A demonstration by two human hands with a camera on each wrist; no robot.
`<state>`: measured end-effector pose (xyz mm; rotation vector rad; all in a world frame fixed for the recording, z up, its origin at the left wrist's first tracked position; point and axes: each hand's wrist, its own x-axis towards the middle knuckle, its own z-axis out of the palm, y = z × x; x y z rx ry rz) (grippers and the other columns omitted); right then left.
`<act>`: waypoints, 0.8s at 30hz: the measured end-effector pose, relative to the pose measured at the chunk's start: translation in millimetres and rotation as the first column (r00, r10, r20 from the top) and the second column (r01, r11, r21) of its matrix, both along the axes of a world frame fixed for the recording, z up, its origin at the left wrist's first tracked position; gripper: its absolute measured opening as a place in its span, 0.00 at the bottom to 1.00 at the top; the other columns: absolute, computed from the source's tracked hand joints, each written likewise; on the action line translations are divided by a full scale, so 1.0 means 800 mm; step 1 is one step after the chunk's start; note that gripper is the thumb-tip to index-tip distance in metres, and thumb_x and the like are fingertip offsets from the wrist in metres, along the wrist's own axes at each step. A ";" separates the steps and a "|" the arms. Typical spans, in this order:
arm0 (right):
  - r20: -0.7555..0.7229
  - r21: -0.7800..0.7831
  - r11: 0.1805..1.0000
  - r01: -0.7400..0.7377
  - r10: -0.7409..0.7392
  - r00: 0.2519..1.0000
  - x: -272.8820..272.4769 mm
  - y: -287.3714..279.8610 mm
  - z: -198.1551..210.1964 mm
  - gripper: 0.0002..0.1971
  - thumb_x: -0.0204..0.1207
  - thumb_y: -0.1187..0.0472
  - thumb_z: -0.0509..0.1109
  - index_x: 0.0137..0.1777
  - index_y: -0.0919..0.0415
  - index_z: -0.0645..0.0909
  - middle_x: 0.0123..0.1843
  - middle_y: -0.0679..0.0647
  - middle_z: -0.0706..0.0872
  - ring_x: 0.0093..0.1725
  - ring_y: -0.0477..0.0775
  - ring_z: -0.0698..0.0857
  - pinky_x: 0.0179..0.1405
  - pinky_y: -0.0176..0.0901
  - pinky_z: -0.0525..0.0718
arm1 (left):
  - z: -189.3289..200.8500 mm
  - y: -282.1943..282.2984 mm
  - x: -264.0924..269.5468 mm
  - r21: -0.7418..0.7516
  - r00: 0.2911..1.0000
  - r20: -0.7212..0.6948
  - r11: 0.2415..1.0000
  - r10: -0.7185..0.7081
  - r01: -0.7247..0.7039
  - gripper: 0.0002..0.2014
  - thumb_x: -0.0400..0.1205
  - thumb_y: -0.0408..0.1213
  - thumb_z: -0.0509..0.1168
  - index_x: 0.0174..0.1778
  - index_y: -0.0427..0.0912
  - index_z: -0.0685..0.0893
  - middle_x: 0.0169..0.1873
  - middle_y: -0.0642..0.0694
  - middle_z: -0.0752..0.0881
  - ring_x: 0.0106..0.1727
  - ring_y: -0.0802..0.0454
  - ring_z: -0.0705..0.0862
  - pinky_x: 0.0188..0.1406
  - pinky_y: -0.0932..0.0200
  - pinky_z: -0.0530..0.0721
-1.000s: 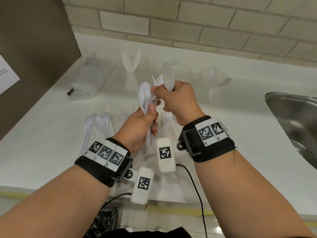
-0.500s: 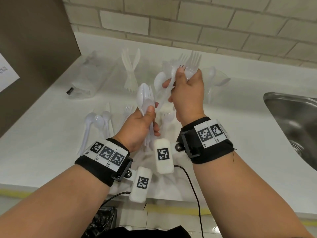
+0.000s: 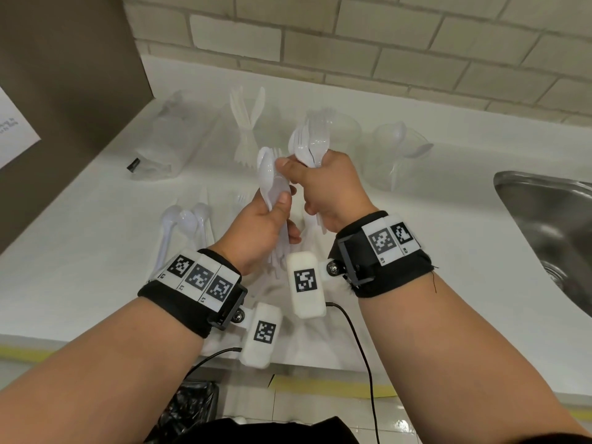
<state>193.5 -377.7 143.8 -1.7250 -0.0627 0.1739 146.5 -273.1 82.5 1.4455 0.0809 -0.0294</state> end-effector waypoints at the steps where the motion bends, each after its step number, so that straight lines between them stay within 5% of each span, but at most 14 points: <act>1: 0.003 0.007 1.000 0.017 -0.017 1.000 0.002 0.001 0.002 0.06 0.76 0.59 0.74 0.42 0.60 0.83 0.29 0.50 0.81 0.14 0.42 0.71 0.17 0.37 0.66 | -0.001 0.000 0.001 -0.012 1.000 -0.015 1.000 0.002 -0.002 0.16 0.88 0.45 0.55 0.67 0.41 0.73 0.25 0.55 0.85 0.32 0.49 0.84 0.58 0.32 0.84; 10: 0.070 0.188 0.974 0.126 -0.141 0.987 0.020 0.001 0.015 0.07 0.83 0.59 0.64 0.45 0.60 0.77 0.41 0.62 0.83 0.17 0.44 0.69 0.19 0.38 0.68 | -0.004 0.008 0.004 -0.040 1.000 -0.015 0.999 0.003 -0.003 0.17 0.79 0.55 0.60 0.57 0.50 0.79 0.24 0.54 0.84 0.31 0.49 0.84 0.62 0.27 0.79; 13: 0.110 0.363 0.918 0.160 -0.213 0.971 0.027 0.002 0.023 0.08 0.86 0.62 0.59 0.44 0.61 0.73 0.38 0.60 0.81 0.18 0.48 0.67 0.20 0.37 0.67 | 0.001 0.006 0.006 0.000 1.000 -0.001 1.000 0.030 -0.030 0.15 0.84 0.52 0.58 0.59 0.47 0.78 0.25 0.54 0.84 0.31 0.51 0.83 0.54 0.39 0.85; 16: 0.132 0.501 0.841 0.205 -0.308 0.942 0.055 -0.004 0.041 0.11 0.87 0.62 0.57 0.41 0.59 0.72 0.33 0.57 0.78 0.19 0.46 0.67 0.18 0.35 0.66 | 0.006 0.006 0.008 0.056 0.995 -0.001 0.993 0.102 -0.102 0.14 0.89 0.43 0.54 0.64 0.39 0.75 0.34 0.50 0.79 0.28 0.57 0.81 0.33 0.62 0.84; 19: 0.162 0.513 0.814 0.273 -0.404 0.900 0.104 -0.018 0.061 0.12 0.88 0.61 0.56 0.41 0.60 0.72 0.29 0.55 0.73 0.18 0.45 0.68 0.18 0.36 0.67 | 0.008 0.013 0.015 0.046 0.990 -0.006 0.989 0.139 -0.139 0.13 0.89 0.43 0.54 0.63 0.41 0.75 0.40 0.50 0.76 0.30 0.52 0.78 0.32 0.55 0.84; 24: 0.218 0.354 0.872 0.338 -0.428 0.877 0.185 -0.031 0.067 0.10 0.87 0.56 0.58 0.45 0.58 0.74 0.32 0.51 0.74 0.26 0.47 0.71 0.24 0.38 0.73 | 0.013 0.026 0.025 0.043 0.988 -0.009 0.987 0.152 -0.152 0.09 0.87 0.48 0.56 0.55 0.50 0.79 0.34 0.49 0.79 0.29 0.50 0.79 0.43 0.43 0.83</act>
